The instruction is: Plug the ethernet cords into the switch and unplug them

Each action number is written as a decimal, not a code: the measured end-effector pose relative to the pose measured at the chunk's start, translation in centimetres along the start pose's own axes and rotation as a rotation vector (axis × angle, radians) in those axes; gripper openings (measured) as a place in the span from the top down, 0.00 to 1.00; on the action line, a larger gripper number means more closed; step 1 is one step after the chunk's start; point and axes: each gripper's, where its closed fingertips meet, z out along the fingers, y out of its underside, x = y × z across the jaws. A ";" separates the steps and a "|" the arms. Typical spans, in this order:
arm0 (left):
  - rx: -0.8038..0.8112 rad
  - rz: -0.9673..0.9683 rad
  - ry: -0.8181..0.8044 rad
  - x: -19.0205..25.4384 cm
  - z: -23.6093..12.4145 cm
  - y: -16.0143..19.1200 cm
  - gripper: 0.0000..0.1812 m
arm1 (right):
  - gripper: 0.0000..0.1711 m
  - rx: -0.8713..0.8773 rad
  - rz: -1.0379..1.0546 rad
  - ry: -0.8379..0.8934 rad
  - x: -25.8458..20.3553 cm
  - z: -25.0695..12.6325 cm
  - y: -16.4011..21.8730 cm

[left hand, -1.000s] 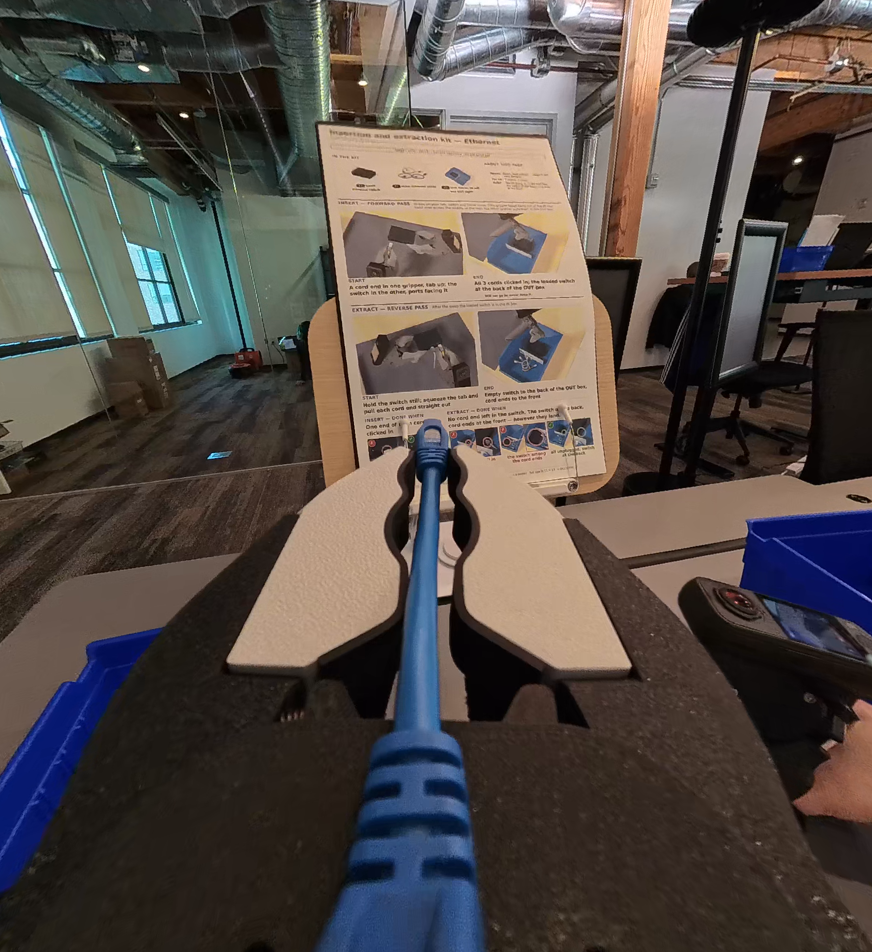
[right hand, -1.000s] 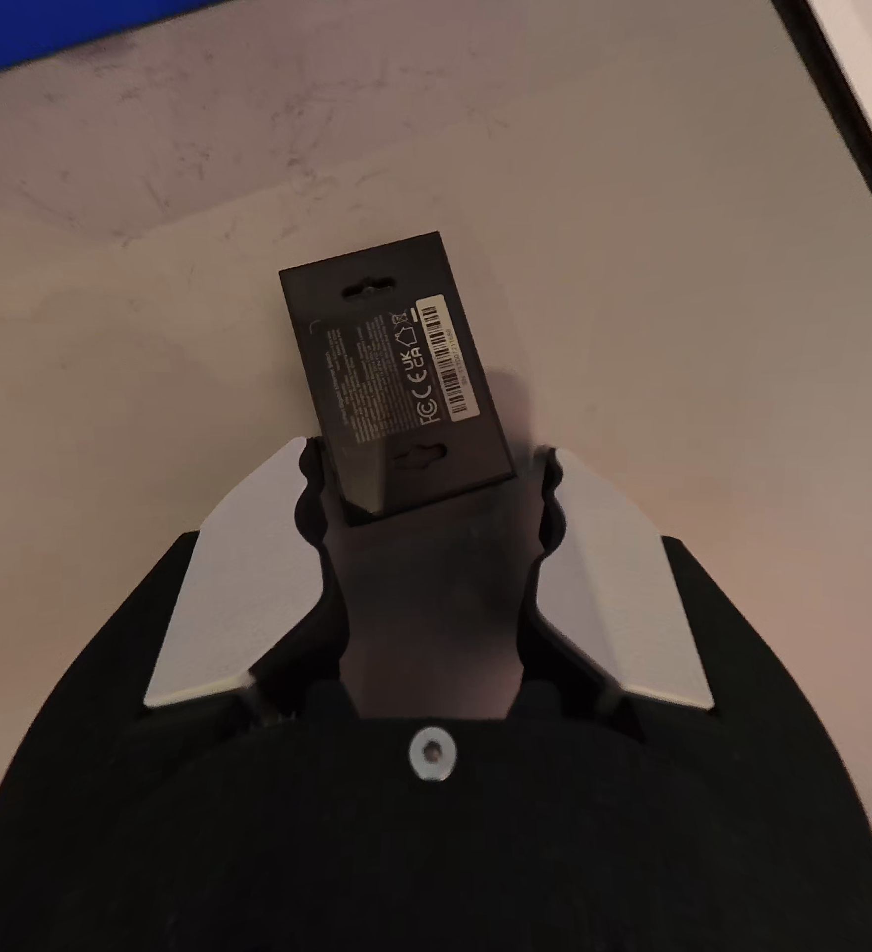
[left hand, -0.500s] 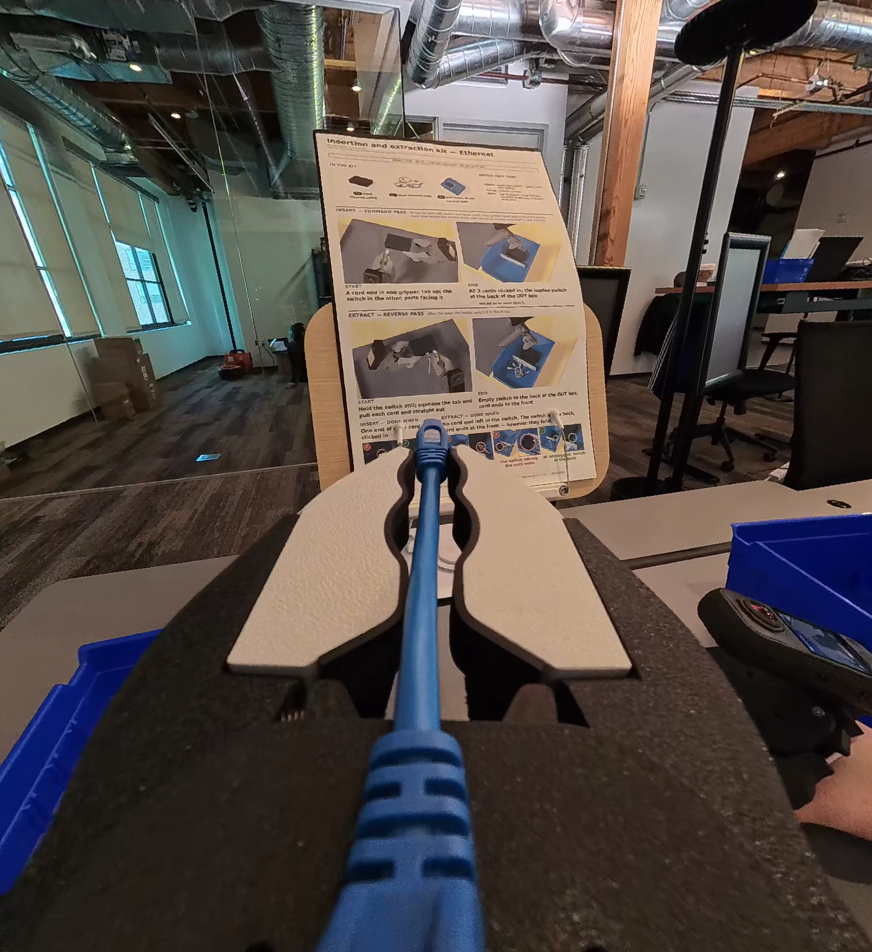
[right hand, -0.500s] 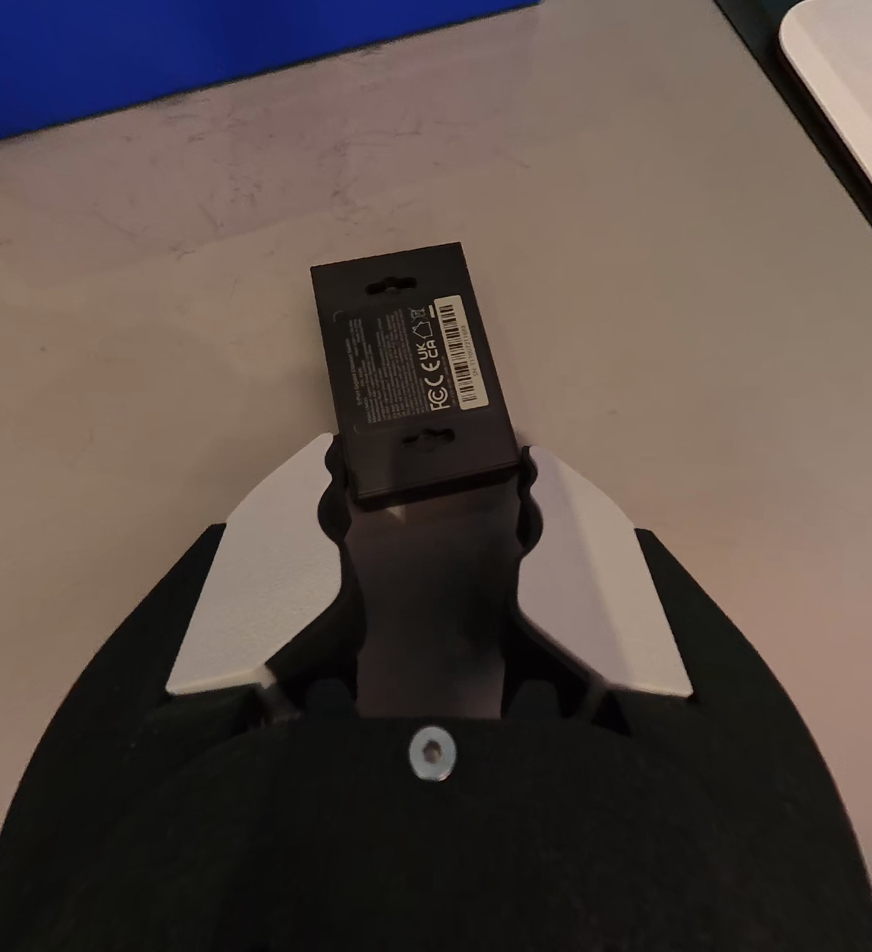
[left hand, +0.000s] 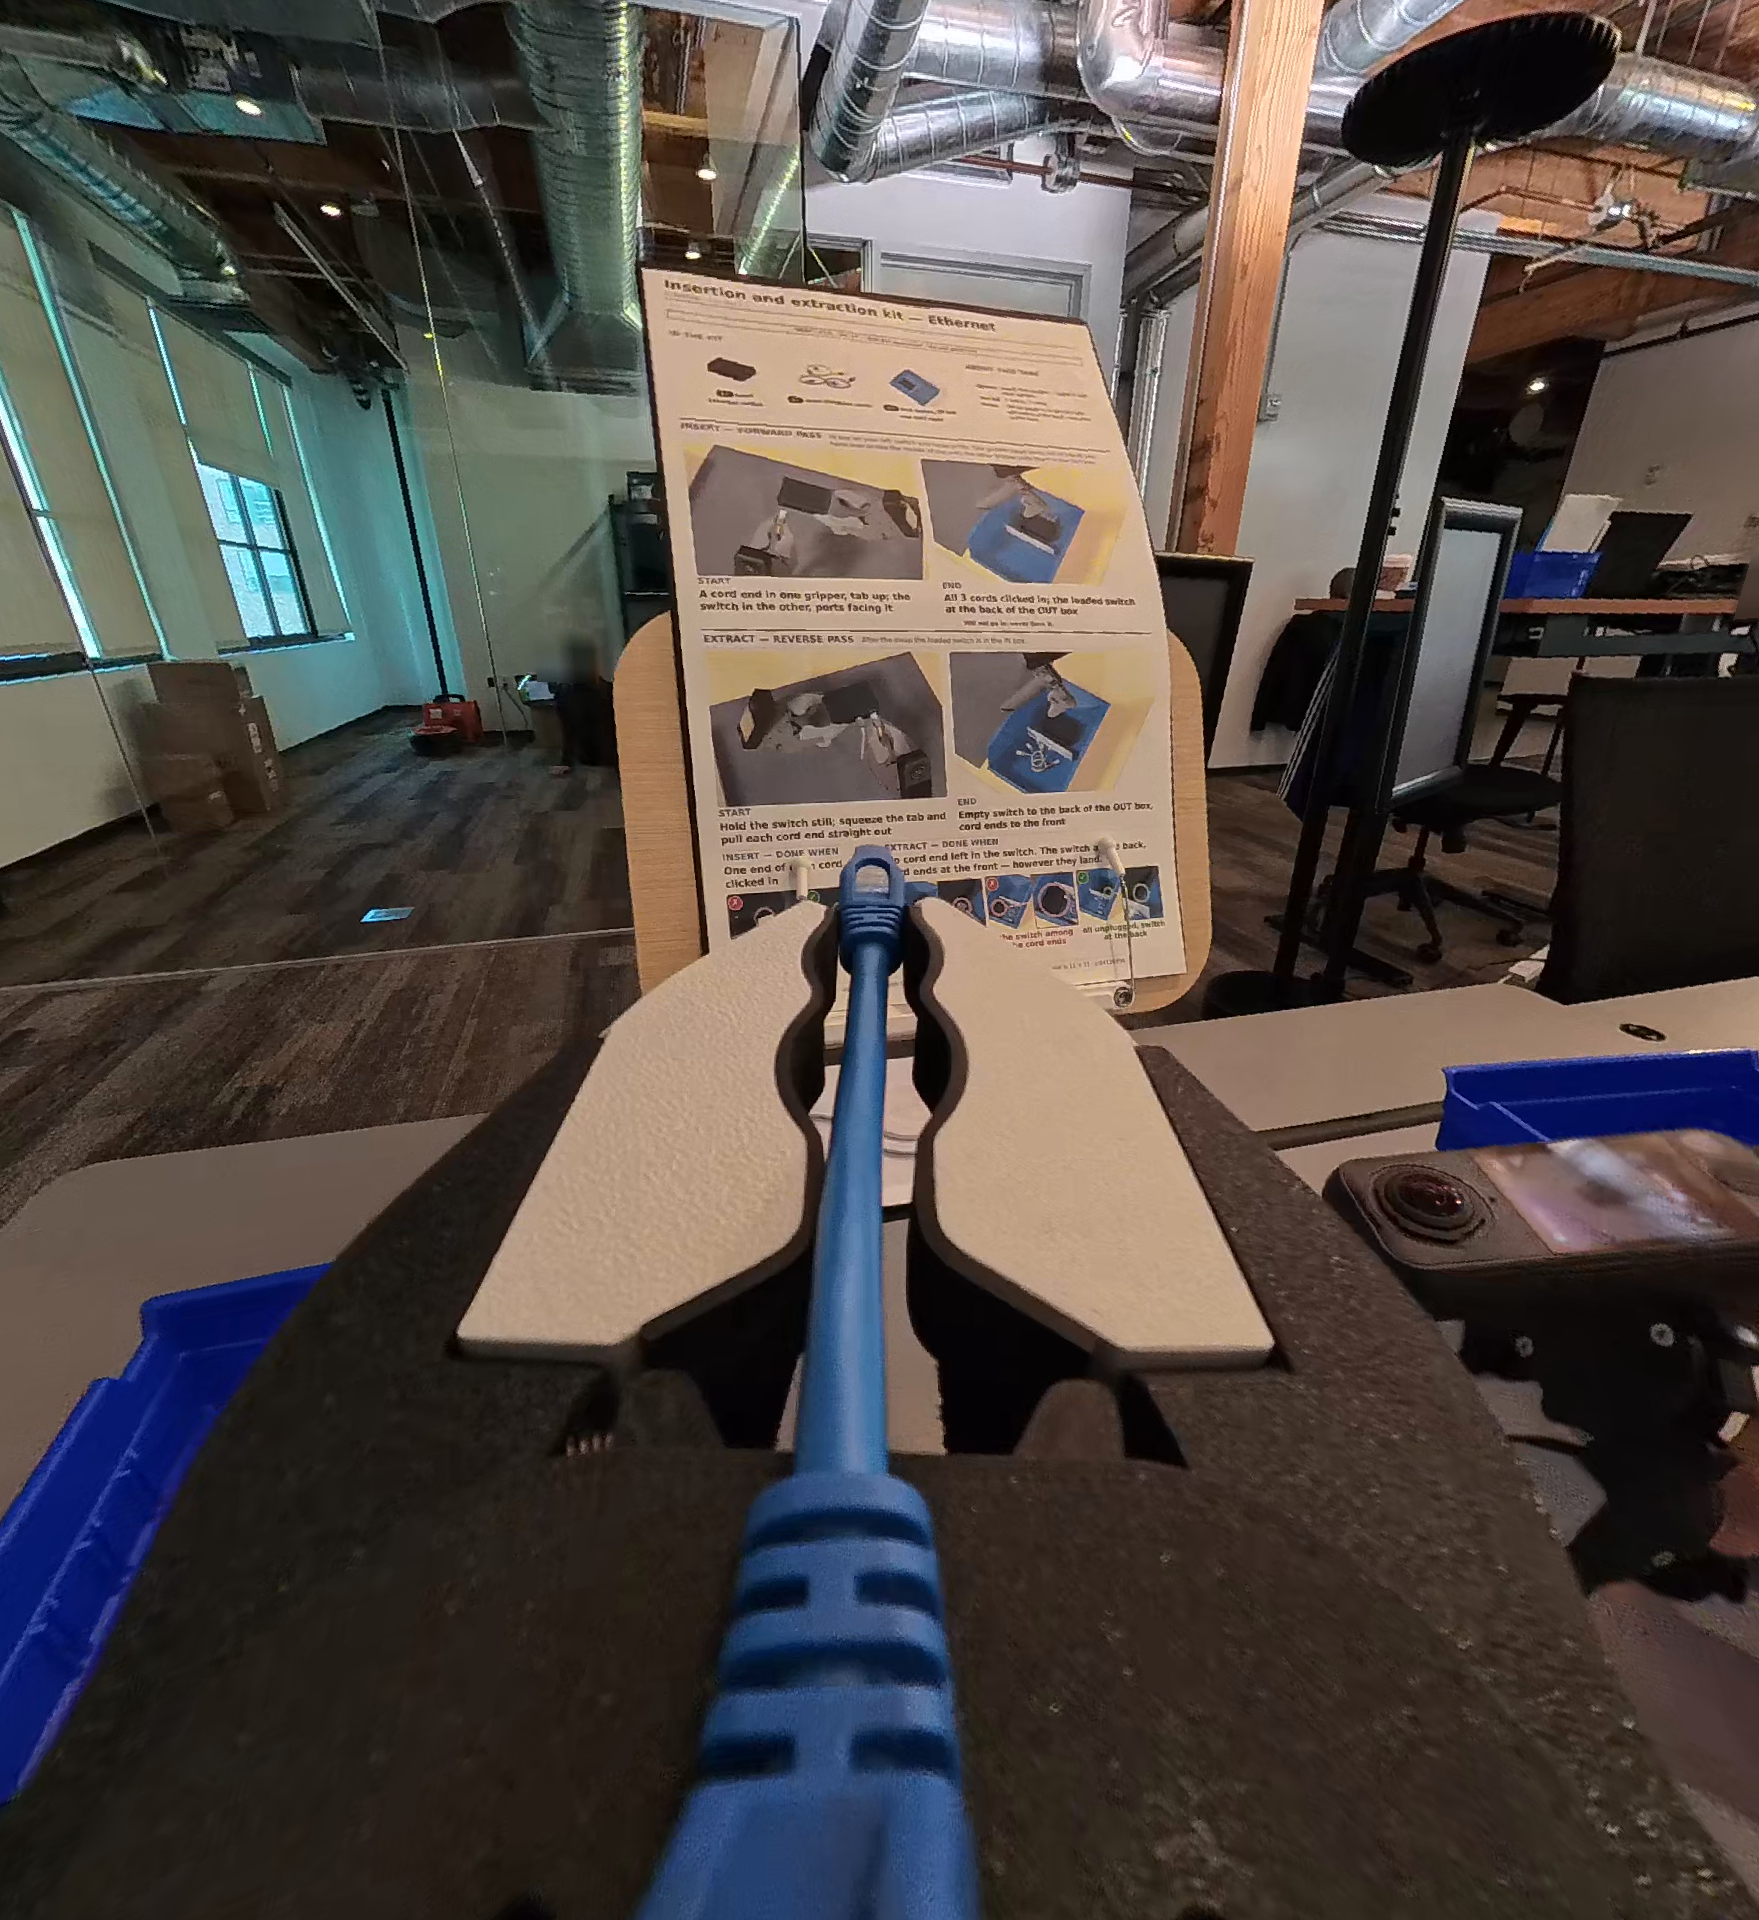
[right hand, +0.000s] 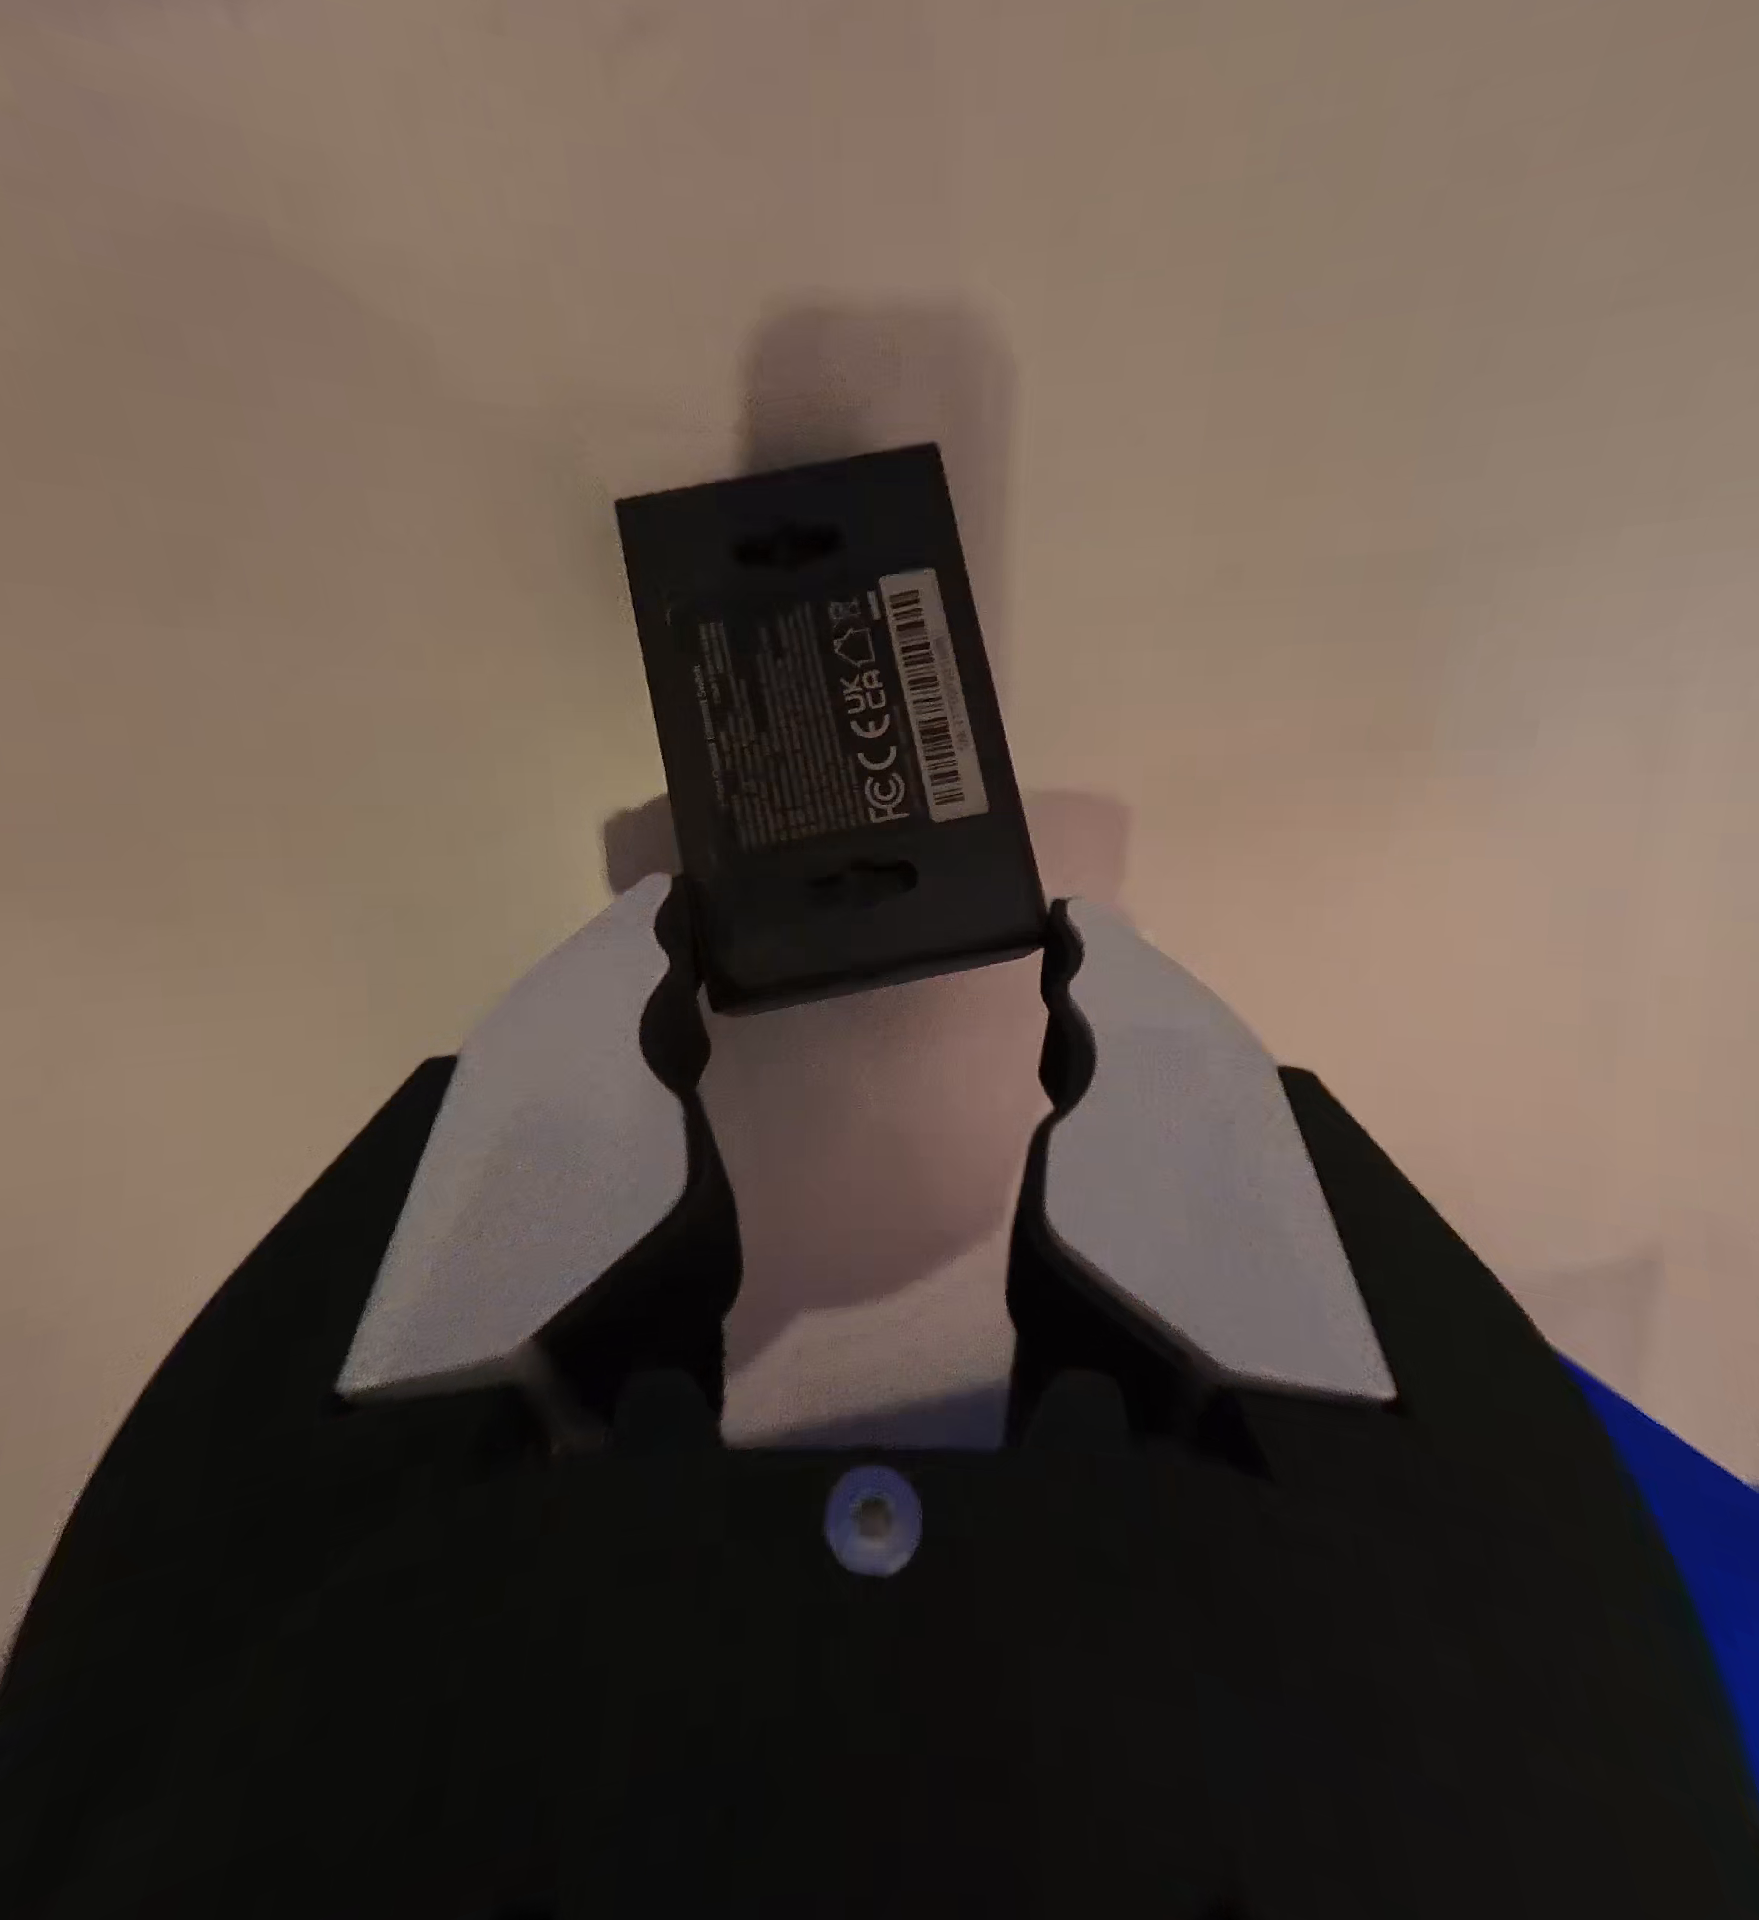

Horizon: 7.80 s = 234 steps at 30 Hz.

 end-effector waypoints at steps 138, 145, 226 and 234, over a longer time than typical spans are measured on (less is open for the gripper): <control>0.041 -0.012 0.108 2.8 -1.0 -2.2 0.94 | 0.58 -0.003 -0.093 -0.143 -0.1 -2.4 3.2; 0.002 -0.006 0.152 4.3 -0.4 -1.3 0.94 | 0.58 0.568 0.180 -0.198 2.2 -7.8 -0.7; 0.243 0.136 0.400 18.0 -1.4 -1.5 0.94 | 0.61 1.558 0.026 0.328 -2.2 -28.6 -5.6; 0.247 0.151 0.410 18.8 -1.6 -1.4 0.94 | 0.53 1.488 0.029 0.345 -2.3 -28.3 -6.2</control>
